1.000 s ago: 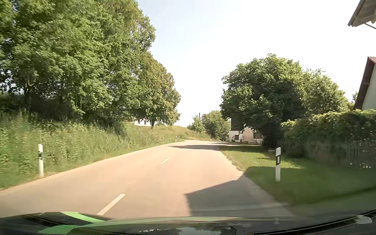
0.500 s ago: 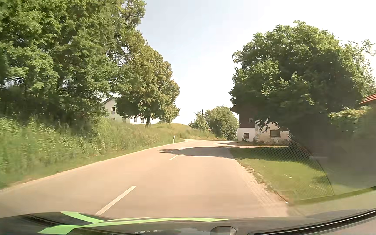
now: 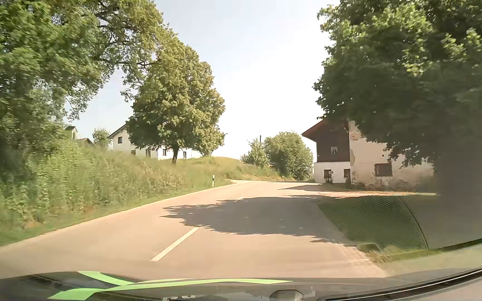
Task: Follow the waypoints while adhering to traffic rules and regulations
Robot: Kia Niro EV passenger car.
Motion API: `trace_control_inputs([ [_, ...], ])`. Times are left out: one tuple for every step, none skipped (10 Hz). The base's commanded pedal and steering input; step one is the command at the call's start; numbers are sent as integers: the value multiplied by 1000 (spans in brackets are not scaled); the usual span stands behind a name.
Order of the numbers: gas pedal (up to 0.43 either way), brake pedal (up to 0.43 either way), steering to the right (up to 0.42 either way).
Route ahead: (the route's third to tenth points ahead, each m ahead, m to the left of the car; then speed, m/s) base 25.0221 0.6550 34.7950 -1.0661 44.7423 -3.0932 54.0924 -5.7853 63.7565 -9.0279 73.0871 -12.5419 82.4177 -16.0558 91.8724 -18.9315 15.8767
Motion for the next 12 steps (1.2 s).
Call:
trace_control_inputs([
  [0, 0, 16],
  [8, 0, 21],
  [28, 0, 20],
  [47, 0, 20],
  [47, 0, 21],
  [47, 0, 22],
  [47, 0, 23],
  [47, 0, 24],
  [47, 0, 24],
  [47, 0, 25],
  [47, 0, 25],
  [47, 0, 25],
])
